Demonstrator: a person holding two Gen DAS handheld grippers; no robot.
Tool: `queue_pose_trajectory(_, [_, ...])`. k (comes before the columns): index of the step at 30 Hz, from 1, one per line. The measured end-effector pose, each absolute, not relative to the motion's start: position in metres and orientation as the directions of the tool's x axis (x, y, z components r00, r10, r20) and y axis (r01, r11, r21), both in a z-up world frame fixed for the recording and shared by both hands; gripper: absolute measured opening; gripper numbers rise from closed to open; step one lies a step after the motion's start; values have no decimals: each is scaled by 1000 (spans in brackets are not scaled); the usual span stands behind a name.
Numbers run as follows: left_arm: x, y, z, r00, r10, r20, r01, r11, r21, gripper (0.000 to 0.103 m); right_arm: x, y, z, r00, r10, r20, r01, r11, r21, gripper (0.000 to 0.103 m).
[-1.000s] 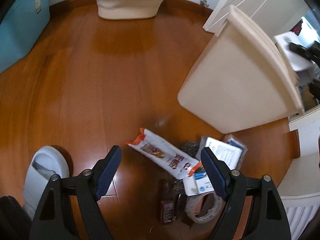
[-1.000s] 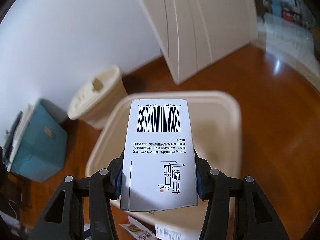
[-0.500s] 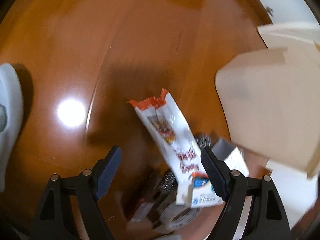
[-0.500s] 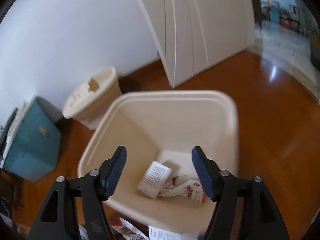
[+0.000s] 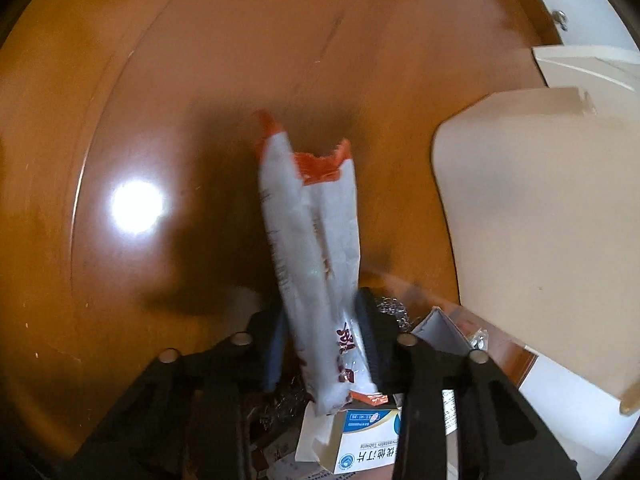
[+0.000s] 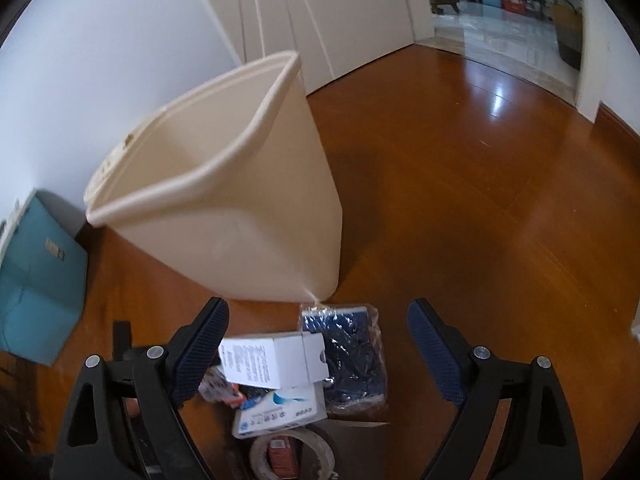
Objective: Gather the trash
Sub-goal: 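Grasp the white printed carton with the right tool while the left holds the wrapper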
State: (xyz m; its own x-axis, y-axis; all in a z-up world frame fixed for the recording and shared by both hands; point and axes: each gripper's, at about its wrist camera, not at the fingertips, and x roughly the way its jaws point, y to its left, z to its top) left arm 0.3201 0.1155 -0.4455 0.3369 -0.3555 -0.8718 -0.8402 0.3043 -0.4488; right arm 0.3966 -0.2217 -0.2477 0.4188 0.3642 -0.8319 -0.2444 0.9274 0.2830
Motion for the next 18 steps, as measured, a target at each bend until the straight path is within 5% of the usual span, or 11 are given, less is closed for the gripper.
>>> queue_pose_trajectory(8, [295, 133, -393, 418, -296, -859, -764, 396, -509, 20, 369, -179, -280, 383, 412, -826, -587, 800, 127, 92])
queue_pose_trajectory(13, [258, 134, -361, 447, -273, -852, -734, 432, -524, 20, 318, -117, -310, 458, 290, -840, -852, 413, -322, 92])
queue_pose_trajectory(18, [235, 126, -364, 437, -285, -853, -742, 421, -521, 21, 303, -79, -334, 445, 257, -858, -895, 92, -436, 92])
